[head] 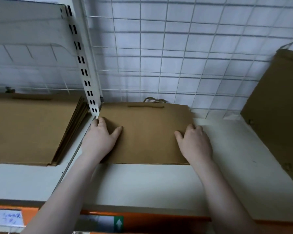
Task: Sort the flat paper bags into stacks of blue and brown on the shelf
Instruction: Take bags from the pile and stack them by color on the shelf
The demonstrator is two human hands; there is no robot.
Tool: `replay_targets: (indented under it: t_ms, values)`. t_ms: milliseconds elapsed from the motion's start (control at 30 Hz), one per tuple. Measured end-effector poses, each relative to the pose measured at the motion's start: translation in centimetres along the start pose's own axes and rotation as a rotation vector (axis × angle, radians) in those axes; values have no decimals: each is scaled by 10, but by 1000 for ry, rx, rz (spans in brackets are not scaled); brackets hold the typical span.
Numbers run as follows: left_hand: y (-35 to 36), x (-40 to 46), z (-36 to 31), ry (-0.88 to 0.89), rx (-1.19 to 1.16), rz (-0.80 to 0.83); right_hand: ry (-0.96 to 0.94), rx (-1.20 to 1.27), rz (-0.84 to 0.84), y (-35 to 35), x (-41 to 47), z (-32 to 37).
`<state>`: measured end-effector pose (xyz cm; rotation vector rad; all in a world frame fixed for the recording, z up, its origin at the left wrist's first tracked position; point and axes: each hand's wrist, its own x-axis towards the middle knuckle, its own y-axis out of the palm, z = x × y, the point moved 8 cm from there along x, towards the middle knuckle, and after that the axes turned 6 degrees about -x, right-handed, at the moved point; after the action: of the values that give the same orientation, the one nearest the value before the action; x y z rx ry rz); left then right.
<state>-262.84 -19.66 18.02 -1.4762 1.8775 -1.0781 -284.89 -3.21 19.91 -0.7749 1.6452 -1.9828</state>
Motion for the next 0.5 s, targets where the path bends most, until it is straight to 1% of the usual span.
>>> replay_targets:
  t_ms: [100, 300, 500]
  values:
    - [5, 11, -4, 2, 21, 2, 8, -12, -33, 2, 4, 4]
    - [9, 16, -6, -1, 78, -15, 21, 6, -47, 5, 9, 3]
    - [8, 16, -3, -18, 18, -29, 49, 47, -25, 5, 9, 0]
